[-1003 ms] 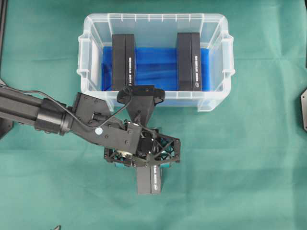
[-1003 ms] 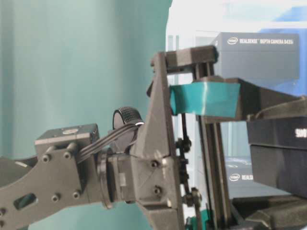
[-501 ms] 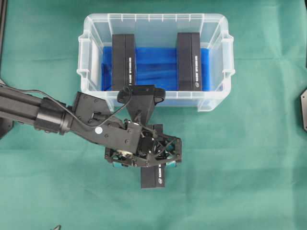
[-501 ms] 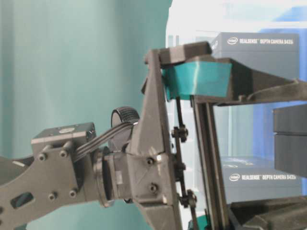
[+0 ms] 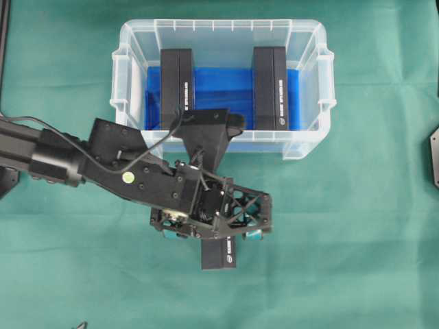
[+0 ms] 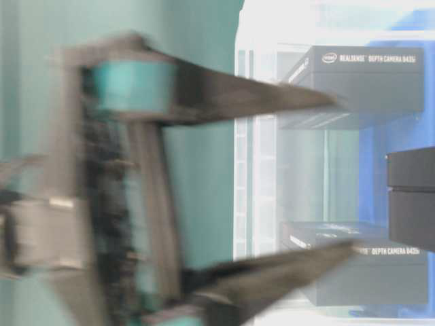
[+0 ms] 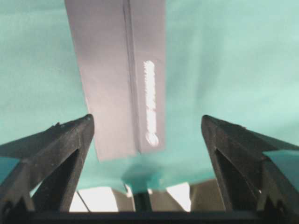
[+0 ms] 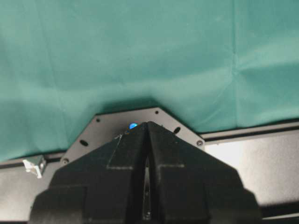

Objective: Take the box out of the case with the left arm.
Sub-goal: 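Lower the box onto the table, open the left gripper, withdraw left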

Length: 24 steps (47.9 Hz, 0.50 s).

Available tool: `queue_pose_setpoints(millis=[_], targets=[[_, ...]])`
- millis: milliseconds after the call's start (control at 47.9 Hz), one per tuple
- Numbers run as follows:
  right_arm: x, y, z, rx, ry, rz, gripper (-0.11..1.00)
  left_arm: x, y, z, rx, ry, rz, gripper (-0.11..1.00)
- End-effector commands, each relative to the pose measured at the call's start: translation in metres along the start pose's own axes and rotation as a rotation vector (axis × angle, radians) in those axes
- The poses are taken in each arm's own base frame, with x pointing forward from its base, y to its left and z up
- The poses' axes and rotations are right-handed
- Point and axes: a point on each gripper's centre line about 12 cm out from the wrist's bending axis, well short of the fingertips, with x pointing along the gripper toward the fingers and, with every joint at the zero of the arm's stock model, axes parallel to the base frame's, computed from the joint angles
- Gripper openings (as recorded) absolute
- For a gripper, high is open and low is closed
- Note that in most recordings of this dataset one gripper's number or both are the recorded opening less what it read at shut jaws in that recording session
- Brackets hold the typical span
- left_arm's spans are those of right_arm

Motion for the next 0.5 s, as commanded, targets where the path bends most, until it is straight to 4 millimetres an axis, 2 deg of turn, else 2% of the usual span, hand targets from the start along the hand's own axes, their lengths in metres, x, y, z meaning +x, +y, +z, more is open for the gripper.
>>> queue_pose_setpoints(millis=[0, 188, 481], targets=[[-0.007, 0.000, 0.003, 0.005, -0.025, 0.005, 0.00, -0.045, -0.011, 0.001, 0.016, -0.001, -0.059, 0.97], [-0.007, 0.000, 0.003, 0.005, -0.025, 0.005, 0.00, -0.072, -0.018, 0.004, 0.012, -0.009, -0.058, 0.97], [-0.007, 0.000, 0.002, 0.004, -0.023, 0.007, 0.00, -0.073, -0.010, 0.004, 0.022, -0.020, -0.038, 0.97]])
